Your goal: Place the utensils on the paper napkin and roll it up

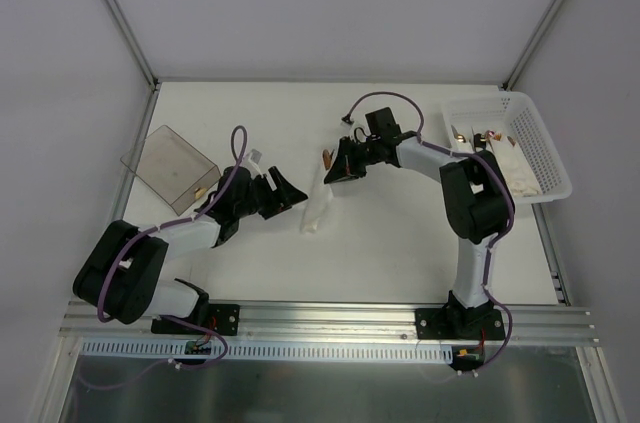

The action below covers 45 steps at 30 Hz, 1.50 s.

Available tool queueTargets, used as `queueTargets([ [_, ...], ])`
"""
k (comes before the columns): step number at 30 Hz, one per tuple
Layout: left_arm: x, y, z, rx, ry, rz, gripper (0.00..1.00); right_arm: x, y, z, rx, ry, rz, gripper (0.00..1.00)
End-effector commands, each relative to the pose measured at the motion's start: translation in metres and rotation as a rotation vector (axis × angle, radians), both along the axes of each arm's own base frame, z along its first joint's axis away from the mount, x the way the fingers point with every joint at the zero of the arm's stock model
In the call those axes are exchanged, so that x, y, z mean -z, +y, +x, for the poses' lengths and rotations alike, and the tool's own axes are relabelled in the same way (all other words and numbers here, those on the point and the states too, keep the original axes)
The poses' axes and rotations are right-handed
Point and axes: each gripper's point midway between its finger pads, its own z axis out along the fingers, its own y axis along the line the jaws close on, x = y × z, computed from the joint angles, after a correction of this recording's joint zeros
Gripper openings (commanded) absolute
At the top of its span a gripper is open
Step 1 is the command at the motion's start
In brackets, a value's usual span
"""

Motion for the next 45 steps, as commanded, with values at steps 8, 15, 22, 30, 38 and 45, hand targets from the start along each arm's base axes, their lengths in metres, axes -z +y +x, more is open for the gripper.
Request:
queueTargets([
  [8,-0.044,0.003,0.005,0.125,-0.236,-0.104,0.69,-0.063,0.006,-0.01,-0.107,-0.137,0.168,0.0],
  [15,-0.068,0.003,0.006,0.251,-0.343,-0.157,0.68,-0.081,0.003,-0.021,-0.151,-0.167,0.215,0.0],
  [22,-0.076,-0.003,0.012,0.302,-0.438,-0.231,0.66,-0.095,0.002,-0.032,-0.188,-0.168,0.259,0.0],
  [30,-0.097,0.0,0.004,0.341,-0.697,-0.196,0.64,-0.123,0.001,-0.044,-0.218,-0.185,0.317,0.0],
  [38,-0.128,-0.008,-0.006,0.47,-0.85,-0.201,0.64,-0.148,-0.002,-0.058,-0.249,-0.186,0.367,0.0],
  [45,-0.167,-0.016,-0.027,0.63,-0.921,-0.281,0.65,-0.173,-0.002,-0.076,-0.291,-0.216,0.412,0.0],
])
